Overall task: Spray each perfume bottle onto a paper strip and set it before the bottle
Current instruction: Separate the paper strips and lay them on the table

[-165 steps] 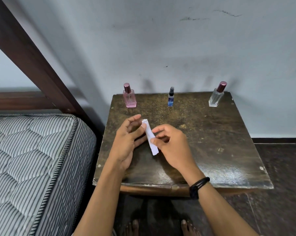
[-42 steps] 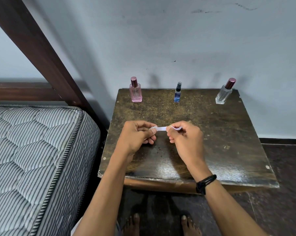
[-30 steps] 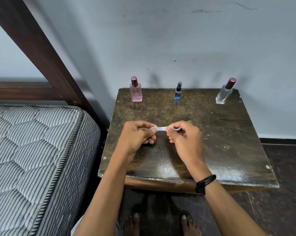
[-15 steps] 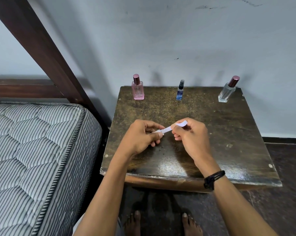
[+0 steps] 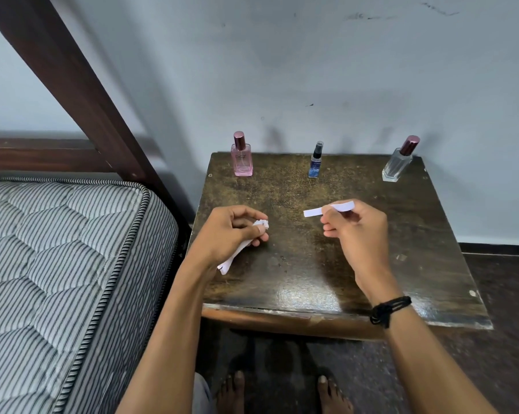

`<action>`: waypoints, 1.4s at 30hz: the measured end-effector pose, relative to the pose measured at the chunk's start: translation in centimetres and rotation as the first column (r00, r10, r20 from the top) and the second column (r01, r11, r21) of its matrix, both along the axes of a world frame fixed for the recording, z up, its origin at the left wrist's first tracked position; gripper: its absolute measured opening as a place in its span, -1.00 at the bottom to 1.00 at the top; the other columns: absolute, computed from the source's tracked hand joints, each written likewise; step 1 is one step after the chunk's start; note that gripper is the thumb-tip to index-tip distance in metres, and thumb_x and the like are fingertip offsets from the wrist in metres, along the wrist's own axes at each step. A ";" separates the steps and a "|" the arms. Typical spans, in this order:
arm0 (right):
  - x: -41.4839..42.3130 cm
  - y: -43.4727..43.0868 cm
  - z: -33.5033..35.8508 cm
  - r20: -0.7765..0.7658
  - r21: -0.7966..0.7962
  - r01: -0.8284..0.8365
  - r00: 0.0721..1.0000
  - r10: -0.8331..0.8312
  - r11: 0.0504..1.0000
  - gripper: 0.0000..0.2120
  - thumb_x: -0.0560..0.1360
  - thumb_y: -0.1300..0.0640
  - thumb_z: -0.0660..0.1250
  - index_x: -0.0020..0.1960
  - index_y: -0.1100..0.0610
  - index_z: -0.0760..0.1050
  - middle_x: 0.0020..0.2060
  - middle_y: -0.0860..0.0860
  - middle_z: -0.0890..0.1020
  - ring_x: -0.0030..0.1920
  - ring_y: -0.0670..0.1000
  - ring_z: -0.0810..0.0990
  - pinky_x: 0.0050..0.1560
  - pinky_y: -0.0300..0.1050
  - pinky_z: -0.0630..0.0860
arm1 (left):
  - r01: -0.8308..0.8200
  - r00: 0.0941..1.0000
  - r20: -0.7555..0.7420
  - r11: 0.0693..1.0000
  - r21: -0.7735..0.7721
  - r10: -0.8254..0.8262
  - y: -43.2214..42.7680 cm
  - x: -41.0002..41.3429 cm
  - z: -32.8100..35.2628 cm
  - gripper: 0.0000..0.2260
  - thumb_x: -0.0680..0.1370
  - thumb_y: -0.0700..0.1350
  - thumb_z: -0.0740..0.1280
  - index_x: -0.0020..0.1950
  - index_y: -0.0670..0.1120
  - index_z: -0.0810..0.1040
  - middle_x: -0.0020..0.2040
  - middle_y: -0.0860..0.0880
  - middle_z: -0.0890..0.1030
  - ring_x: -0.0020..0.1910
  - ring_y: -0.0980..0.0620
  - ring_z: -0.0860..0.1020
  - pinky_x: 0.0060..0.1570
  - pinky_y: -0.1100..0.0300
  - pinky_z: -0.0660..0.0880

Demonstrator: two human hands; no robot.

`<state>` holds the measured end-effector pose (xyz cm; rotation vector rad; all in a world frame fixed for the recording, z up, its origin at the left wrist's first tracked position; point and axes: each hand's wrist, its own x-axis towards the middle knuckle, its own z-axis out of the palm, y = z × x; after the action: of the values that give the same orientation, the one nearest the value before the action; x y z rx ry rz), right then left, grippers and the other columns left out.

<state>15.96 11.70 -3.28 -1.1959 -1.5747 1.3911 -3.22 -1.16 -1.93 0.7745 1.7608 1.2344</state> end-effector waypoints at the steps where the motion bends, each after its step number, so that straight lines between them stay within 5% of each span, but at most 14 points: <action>1: 0.1 0.0 0.0 -0.002 0.002 -0.006 1.000 0.006 1.000 -0.91 0.58 0.25 0.43 -0.04 0.12 0.68 -0.26 0.00 0.73 -0.26 -0.06 0.68 -0.10 -0.04 0.69 | -0.021 1.000 0.010 1.000 0.002 0.021 0.0 0.0 -0.1 -0.88 0.53 -0.33 0.43 0.05 -0.21 0.66 -0.17 -0.20 0.72 -0.23 -0.04 0.64 -0.02 0.12 0.61; 8: 0.0 0.3 -0.4 0.107 0.113 -0.074 0.992 0.062 0.991 -0.93 0.55 0.17 0.49 -0.05 0.02 0.72 -0.26 -0.04 0.73 -0.25 -0.01 0.69 -0.08 0.13 0.69 | -0.198 0.980 -0.038 0.980 -0.016 0.197 0.4 0.3 -0.3 -0.92 0.52 -0.23 0.47 -0.01 -0.13 0.71 -0.12 -0.08 0.75 -0.06 0.06 0.68 0.12 0.22 0.53; 12: 0.3 -0.1 -0.5 0.329 0.402 -0.215 0.941 0.079 0.890 -0.89 0.56 0.13 0.48 0.06 -0.01 0.73 -0.10 -0.19 0.70 -0.13 -0.16 0.65 -0.05 -0.17 0.62 | -0.282 0.955 -0.105 0.959 -0.038 0.276 0.6 -0.1 -0.9 -0.96 0.49 -0.19 0.50 -0.10 -0.05 0.73 -0.12 -0.01 0.74 -0.02 0.05 0.67 0.10 0.20 0.53; 14: 0.5 -0.2 -0.8 0.405 0.503 -0.305 0.910 0.091 0.809 -0.85 0.56 0.14 0.48 0.11 0.02 0.74 -0.08 -0.13 0.69 -0.16 -0.11 0.64 -0.09 -0.16 0.61 | -0.303 0.944 -0.151 0.952 -0.051 0.293 0.6 -0.2 -1.2 -0.96 0.49 -0.17 0.51 -0.13 -0.02 0.73 -0.12 0.01 0.73 -0.01 0.03 0.66 0.10 0.16 0.55; 22: 0.5 -0.3 -1.5 0.581 0.541 -0.499 0.804 0.128 0.677 -0.87 0.57 0.14 0.46 0.08 -0.01 0.73 -0.18 -0.09 0.59 -0.29 -0.06 0.48 -0.35 0.03 0.56 | -0.288 0.881 -0.421 0.951 -0.115 0.216 0.3 -0.4 -1.4 -0.97 0.53 -0.11 0.47 -0.07 0.02 0.71 -0.27 0.08 0.61 -0.32 0.23 0.50 -0.30 0.44 0.39; 27: 0.6 -0.2 -1.6 0.605 0.530 -0.526 0.784 0.139 0.664 -0.88 0.57 0.15 0.46 0.05 -0.01 0.73 -0.16 -0.11 0.60 -0.27 -0.08 0.47 -0.35 -0.02 0.54 | -0.285 0.791 -0.577 0.957 -0.051 0.205 0.5 -0.6 -1.9 -0.84 0.51 -0.10 0.49 0.08 0.02 0.70 -0.11 0.09 0.56 -0.04 0.05 0.56 0.07 0.16 0.51; 30: 0.6 -0.2 -1.7 0.604 0.527 -0.535 0.782 0.152 0.660 -0.89 0.57 0.13 0.45 0.05 -0.01 0.73 -0.17 -0.10 0.61 -0.26 -0.08 0.49 -0.35 -0.02 0.54 | -0.281 0.716 -0.642 0.955 0.094 0.274 1.0 0.1 -1.6 -0.86 0.50 -0.11 0.47 0.05 0.05 0.70 -0.05 0.11 0.58 -0.01 -0.02 0.59 0.12 0.02 0.55; 34: 0.5 -0.2 -1.6 0.610 0.525 -0.537 0.778 0.149 0.660 -0.87 0.57 0.13 0.45 0.05 -0.03 0.74 -0.17 -0.08 0.61 -0.26 -0.07 0.46 -0.37 -0.05 0.49 | -0.006 0.738 -0.673 0.998 0.061 0.046 2.0 2.3 -1.4 -0.81 0.53 -0.15 0.45 0.12 0.03 0.70 -0.04 0.10 0.59 -0.02 0.03 0.52 0.12 0.15 0.44; 37: 0.6 -0.2 -1.4 0.611 0.524 -0.544 0.776 0.155 0.655 -0.87 0.57 0.12 0.43 0.05 -0.05 0.73 -0.16 -0.07 0.62 -0.22 -0.01 0.55 -0.33 -0.01 0.52 | 0.195 0.612 -0.772 0.979 -0.065 -0.173 2.3 3.7 -2.4 -0.69 0.56 -0.14 0.39 0.30 0.04 0.63 0.17 0.06 0.57 0.14 -0.05 0.42 0.25 0.12 0.33; 42: 0.6 -0.2 -1.4 0.616 0.516 -0.565 0.767 0.179 0.644 -0.86 0.57 0.10 0.44 0.07 -0.07 0.73 -0.13 -0.10 0.64 -0.14 0.00 0.61 -0.27 -0.03 0.55 | 0.193 0.492 -0.830 0.963 -0.191 -0.263 2.0 4.2 -2.4 -0.69 0.62 0.01 0.30 0.37 0.19 0.55 0.29 0.20 0.45 0.26 0.01 0.30 0.21 0.06 0.23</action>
<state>16.58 11.46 -4.63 -0.7959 -2.5651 0.5552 1.00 0.88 -4.28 1.7285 2.3257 0.5758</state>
